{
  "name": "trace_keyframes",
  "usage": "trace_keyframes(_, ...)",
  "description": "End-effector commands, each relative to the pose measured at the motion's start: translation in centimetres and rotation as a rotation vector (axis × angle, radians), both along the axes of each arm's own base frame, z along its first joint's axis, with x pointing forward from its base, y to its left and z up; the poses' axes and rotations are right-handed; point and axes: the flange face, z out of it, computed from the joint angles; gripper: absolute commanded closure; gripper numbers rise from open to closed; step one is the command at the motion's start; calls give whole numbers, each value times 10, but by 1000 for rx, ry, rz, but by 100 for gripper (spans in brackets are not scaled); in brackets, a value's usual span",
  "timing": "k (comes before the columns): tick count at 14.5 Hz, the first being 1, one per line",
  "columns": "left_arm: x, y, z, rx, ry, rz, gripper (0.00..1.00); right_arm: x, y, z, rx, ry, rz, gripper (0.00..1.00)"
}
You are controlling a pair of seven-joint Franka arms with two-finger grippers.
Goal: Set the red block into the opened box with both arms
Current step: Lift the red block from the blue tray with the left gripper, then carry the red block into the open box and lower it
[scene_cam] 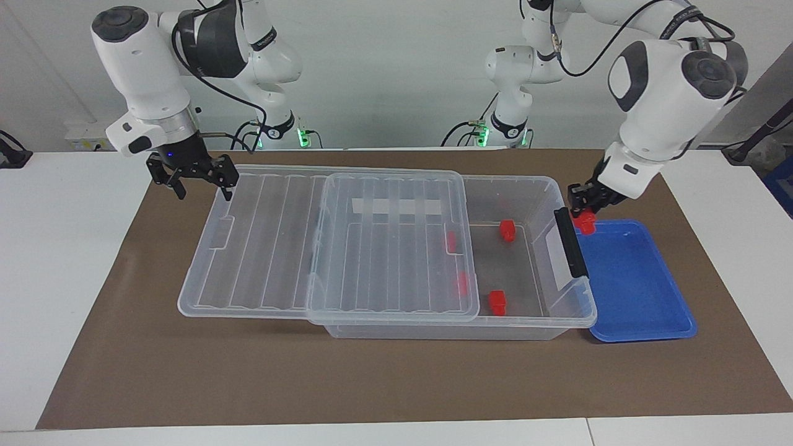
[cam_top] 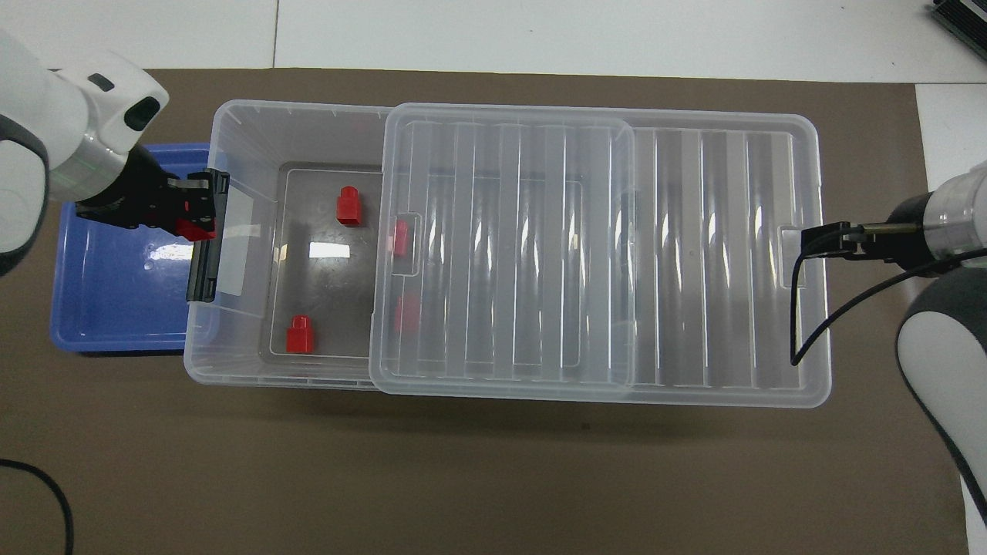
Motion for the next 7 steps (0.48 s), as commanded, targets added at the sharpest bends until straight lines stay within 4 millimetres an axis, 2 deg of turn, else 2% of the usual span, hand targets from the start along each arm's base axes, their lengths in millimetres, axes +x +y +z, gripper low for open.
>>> trace_keyframes(1,-22,-27,-33,-14,-73,14,93,10,-3,33,-27,0,-40,0)
trace_keyframes(3,-26,-33,-70,-23,-115,8,94,9,-5,42,-24,-3,-48,0)
trace_keyframes(6,-29,-34,-108,-36,-170,8,94,13,-4,55,1,31,-94,0)
trace_keyframes(7,-33,-42,-123,-40,-183,-3,94,15,-6,60,16,27,-128,0)
